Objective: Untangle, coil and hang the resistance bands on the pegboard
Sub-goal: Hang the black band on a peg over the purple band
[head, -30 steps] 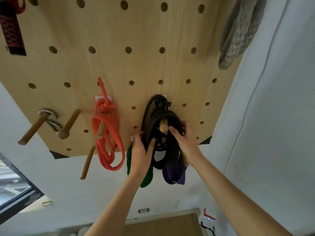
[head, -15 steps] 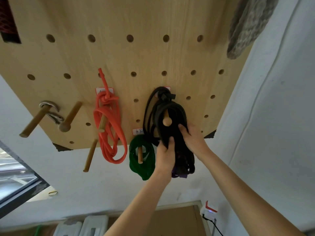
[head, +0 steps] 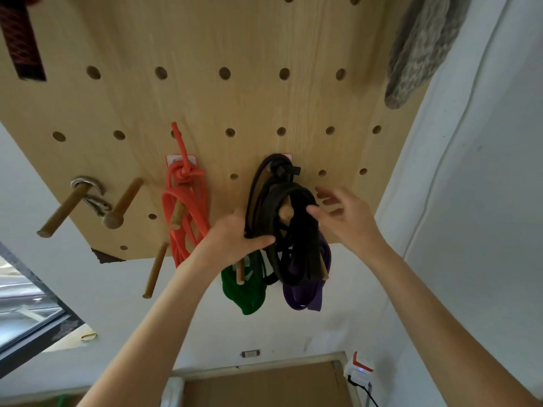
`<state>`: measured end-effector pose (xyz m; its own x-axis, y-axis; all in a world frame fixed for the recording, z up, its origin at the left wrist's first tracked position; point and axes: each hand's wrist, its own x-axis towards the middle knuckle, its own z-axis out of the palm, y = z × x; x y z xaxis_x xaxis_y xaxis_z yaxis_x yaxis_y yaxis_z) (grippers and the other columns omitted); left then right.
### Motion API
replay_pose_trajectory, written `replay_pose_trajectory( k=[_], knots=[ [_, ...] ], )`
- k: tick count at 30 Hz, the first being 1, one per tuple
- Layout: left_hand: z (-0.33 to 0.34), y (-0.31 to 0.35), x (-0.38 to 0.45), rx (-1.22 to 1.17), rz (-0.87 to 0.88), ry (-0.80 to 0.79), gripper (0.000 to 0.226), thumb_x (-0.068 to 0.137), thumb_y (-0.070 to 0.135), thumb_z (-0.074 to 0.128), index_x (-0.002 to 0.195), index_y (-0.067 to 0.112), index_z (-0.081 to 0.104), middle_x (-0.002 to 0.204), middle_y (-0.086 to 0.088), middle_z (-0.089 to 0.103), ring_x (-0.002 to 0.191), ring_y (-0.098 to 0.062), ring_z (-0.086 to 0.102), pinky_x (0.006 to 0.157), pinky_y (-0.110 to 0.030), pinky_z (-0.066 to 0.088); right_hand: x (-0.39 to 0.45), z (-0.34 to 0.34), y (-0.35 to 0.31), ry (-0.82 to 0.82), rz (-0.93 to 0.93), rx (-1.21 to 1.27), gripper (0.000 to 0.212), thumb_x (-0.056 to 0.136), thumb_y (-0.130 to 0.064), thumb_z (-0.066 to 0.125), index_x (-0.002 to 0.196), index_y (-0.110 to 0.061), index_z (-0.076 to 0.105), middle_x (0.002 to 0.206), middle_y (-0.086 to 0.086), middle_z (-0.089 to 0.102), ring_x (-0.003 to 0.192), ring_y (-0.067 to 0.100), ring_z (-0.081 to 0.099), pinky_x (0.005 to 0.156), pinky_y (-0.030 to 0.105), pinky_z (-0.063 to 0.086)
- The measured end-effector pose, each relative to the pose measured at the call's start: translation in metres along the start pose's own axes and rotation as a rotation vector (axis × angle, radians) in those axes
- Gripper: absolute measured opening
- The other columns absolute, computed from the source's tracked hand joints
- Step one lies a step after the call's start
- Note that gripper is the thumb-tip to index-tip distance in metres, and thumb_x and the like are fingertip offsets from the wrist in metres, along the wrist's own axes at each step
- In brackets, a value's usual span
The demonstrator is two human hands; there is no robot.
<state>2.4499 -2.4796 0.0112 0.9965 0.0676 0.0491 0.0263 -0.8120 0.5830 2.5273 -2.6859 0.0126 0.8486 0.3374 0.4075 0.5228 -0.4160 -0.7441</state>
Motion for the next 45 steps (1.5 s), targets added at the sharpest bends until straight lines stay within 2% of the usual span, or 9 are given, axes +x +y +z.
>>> replay_pose_trajectory(
  k=[5, 10, 19, 23, 26, 32, 37, 41, 45],
  knots=[
    [-0.002, 0.026, 0.001, -0.234, 0.216, 0.334, 0.048, 0.077, 0.028, 0.072, 0.121, 0.019, 0.054, 0.112, 0.005, 0.057, 0.087, 0.004, 0.056, 0.072, -0.001, 0.042, 0.012, 0.008, -0.012, 0.02, -0.049, 0.249, 0.017, 0.083, -0.014, 0.068, 0.095, -0.025, 0.063, 0.092, -0.017, 0.064, 0.085, -0.001, 0.06, 0.081, 0.018, 0.049],
    [-0.009, 0.015, 0.009, -0.382, 0.207, 0.204, 0.033, 0.082, 0.02, 0.069, 0.112, 0.027, 0.058, 0.104, 0.013, 0.061, 0.09, 0.002, 0.061, 0.074, -0.008, 0.048, 0.012, 0.017, -0.005, -0.008, -0.036, 0.346, 0.02, 0.079, -0.011, 0.072, 0.08, -0.029, 0.063, 0.077, -0.022, 0.066, 0.076, -0.004, 0.061, 0.076, 0.015, 0.05],
    [0.002, 0.02, 0.032, -0.162, 0.213, 0.498, 0.026, 0.081, 0.014, 0.069, 0.107, 0.011, 0.062, 0.094, 0.008, 0.06, 0.088, -0.005, 0.055, 0.072, -0.008, 0.037, 0.036, 0.011, -0.02, -0.034, -0.154, 0.008, 0.014, 0.078, -0.016, 0.073, 0.081, -0.015, 0.059, 0.084, 0.0, 0.061, 0.076, 0.011, 0.057, 0.069, 0.017, 0.047],
    [-0.007, 0.01, 0.028, -0.23, 0.2, 0.375, 0.037, 0.078, 0.02, 0.073, 0.112, 0.016, 0.061, 0.106, 0.004, 0.058, 0.097, -0.006, 0.054, 0.076, -0.006, 0.04, 0.041, -0.012, -0.033, -0.285, -0.048, -0.052, 0.015, 0.079, -0.02, 0.073, 0.089, -0.018, 0.062, 0.089, -0.007, 0.064, 0.082, 0.008, 0.06, 0.071, 0.011, 0.046],
    [-0.017, 0.005, 0.029, -0.199, 0.188, 0.33, 0.049, 0.073, 0.025, 0.076, 0.118, 0.02, 0.056, 0.114, -0.001, 0.052, 0.101, -0.009, 0.052, 0.081, -0.015, 0.041, 0.05, -0.024, -0.048, -0.173, 0.057, 0.113, 0.014, 0.081, -0.034, 0.068, 0.09, -0.023, 0.064, 0.088, -0.009, 0.067, 0.082, 0.009, 0.065, 0.078, 0.021, 0.052],
    [-0.029, 0.017, 0.038, -0.032, 0.369, 0.273, 0.071, 0.074, 0.019, 0.077, 0.135, 0.01, 0.042, 0.137, -0.006, 0.038, 0.126, -0.022, 0.04, 0.106, -0.041, 0.037, 0.067, 0.013, -0.07, -0.161, 0.018, -0.239, 0.031, 0.079, -0.04, 0.069, 0.096, -0.018, 0.056, 0.086, -0.007, 0.055, 0.077, 0.009, 0.053, 0.065, 0.023, 0.043],
    [-0.033, 0.016, 0.044, -0.06, 0.438, 0.239, 0.063, 0.078, 0.016, 0.073, 0.133, 0.01, 0.045, 0.137, -0.005, 0.044, 0.124, -0.019, 0.045, 0.096, -0.018, 0.043, 0.076, 0.016, -0.072, -0.16, 0.032, -0.372, 0.028, 0.079, -0.018, 0.069, 0.103, -0.011, 0.057, 0.097, 0.002, 0.056, 0.082, 0.016, 0.053, 0.065, 0.024, 0.042],
    [-0.035, 0.015, 0.045, -0.015, 0.463, 0.251, 0.062, 0.078, 0.016, 0.073, 0.133, 0.007, 0.046, 0.138, -0.007, 0.045, 0.126, -0.02, 0.044, 0.103, -0.044, 0.04, 0.069, 0.013, -0.067, -0.1, -0.027, -0.229, 0.021, 0.079, -0.013, 0.068, 0.1, -0.012, 0.065, 0.093, 0.0, 0.061, 0.081, 0.012, 0.057, 0.07, 0.022, 0.049],
    [-0.031, 0.016, 0.049, 0.036, 0.509, 0.278, 0.066, 0.078, 0.015, 0.072, 0.137, 0.009, 0.041, 0.137, -0.007, 0.046, 0.126, -0.018, 0.042, 0.105, -0.031, 0.03, 0.066, 0.011, -0.055, -0.1, -0.013, 0.044, 0.014, 0.077, -0.008, 0.069, 0.084, -0.019, 0.065, 0.086, -0.004, 0.064, 0.08, 0.009, 0.059, 0.066, 0.009, 0.046]
  ],
)
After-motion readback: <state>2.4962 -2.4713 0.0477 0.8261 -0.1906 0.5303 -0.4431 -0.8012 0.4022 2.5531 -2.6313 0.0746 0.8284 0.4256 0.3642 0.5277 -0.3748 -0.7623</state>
